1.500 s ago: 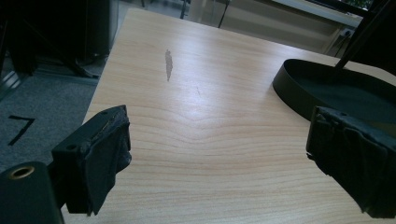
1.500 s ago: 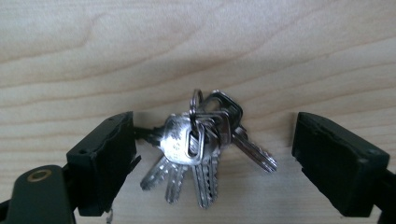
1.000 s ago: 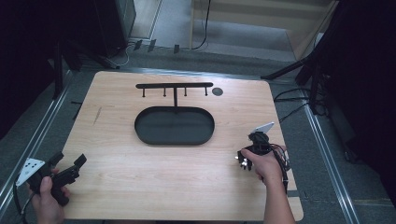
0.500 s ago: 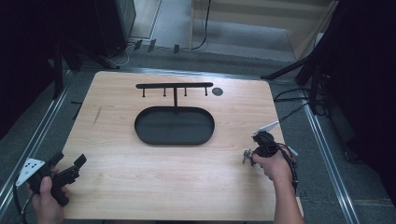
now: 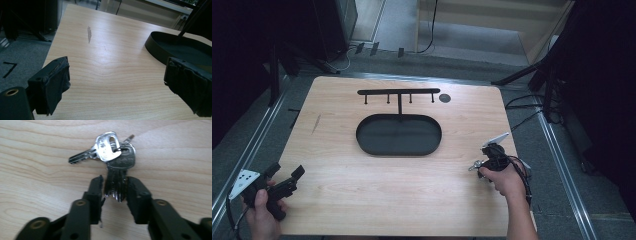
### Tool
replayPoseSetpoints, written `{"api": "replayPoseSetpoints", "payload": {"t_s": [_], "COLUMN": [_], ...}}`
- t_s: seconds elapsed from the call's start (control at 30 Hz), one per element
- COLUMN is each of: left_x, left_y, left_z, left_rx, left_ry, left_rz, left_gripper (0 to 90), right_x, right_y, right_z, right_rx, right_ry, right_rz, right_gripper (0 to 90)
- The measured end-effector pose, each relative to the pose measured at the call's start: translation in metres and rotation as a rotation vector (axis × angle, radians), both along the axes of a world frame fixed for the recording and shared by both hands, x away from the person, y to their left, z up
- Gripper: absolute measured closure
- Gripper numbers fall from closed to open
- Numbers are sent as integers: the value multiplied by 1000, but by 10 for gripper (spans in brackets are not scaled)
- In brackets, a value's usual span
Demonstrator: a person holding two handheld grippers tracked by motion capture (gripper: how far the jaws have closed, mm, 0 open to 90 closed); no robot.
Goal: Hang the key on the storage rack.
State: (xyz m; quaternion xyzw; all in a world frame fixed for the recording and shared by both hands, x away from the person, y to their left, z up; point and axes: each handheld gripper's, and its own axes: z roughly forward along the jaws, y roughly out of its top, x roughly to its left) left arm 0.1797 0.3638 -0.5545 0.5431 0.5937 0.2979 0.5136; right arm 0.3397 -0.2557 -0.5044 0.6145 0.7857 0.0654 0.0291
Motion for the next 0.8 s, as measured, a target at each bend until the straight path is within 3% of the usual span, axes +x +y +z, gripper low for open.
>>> {"api": "replayPoseSetpoints", "payload": {"t_s": [0.03,0.2,0.27,0.3,0.33,0.43,0.47,0.6,0.67,0.7,0.77,0.8], "left_x": [0,0,0,0,0,0,0,0,0,0,0,0], "left_y": [0,0,0,0,0,0,0,0,0,1,1,1], "left_z": [0,0,0,0,0,0,0,0,0,0,0,0], "left_rx": [0,0,-1,-2,-4,-3,-3,-2,-4,-5,-6,-8], "left_ry": [0,0,0,0,0,-2,-2,-4,-6,-6,-7,-7], "left_rz": [0,1,0,0,0,-3,-3,-4,-4,-5,-6,-5], "left_gripper": [69,69,69,69,69,69,70,69,69,69,69,69], "right_x": [-1,-2,-1,0,0,5,5,12,14,15,18,19], "right_y": [-1,-7,-9,-9,-9,-4,-4,10,14,19,35,41], "right_z": [0,5,10,20,20,44,44,75,81,87,102,106], "right_rx": [-21,-6,-27,-47,-47,-42,-42,-48,-48,-42,40,56], "right_ry": [0,9,14,-1,-1,-23,-23,-77,-86,-99,-127,-134], "right_rz": [12,6,11,22,22,53,53,74,80,90,147,166], "right_gripper": [835,845,847,848,848,849,849,850,850,850,850,850]}}
